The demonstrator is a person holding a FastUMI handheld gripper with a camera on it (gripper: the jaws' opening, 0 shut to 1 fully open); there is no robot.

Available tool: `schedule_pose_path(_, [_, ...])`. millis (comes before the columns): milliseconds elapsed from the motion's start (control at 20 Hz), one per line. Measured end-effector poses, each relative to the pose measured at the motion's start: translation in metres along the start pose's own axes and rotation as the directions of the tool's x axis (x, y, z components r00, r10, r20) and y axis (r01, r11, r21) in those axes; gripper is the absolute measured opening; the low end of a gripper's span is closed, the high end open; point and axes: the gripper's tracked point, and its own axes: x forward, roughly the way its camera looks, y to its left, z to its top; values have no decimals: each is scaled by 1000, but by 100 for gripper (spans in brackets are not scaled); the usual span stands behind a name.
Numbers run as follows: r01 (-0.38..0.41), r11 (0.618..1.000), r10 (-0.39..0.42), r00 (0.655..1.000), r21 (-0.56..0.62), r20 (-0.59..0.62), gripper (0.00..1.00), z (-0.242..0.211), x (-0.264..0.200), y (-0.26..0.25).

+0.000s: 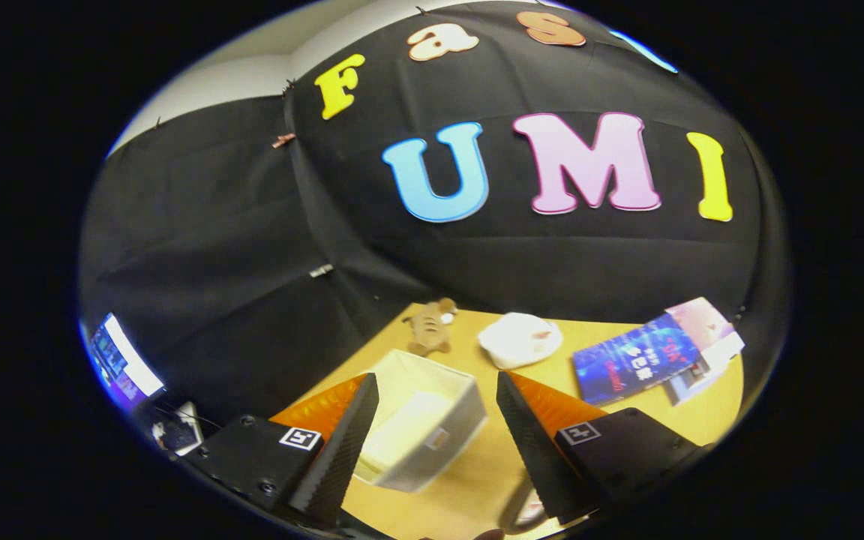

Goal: Open the storage box then place both shoes into the box .Put the left shoe in first, then the right shoe, with the right side of both shoes facing outward in a uniform manner.

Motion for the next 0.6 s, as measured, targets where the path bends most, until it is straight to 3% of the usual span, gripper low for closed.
schedule_pose_path(250, [143,990,-143,976,-8,-164,99,-73,-14,-68])
schedule_pose_path(450, [245,969,-238,913,-22,-332,99,-147,-16,-112])
schedule_pose_path(600, [278,961,-257,874,-11,-413,99,-188,-15,-124])
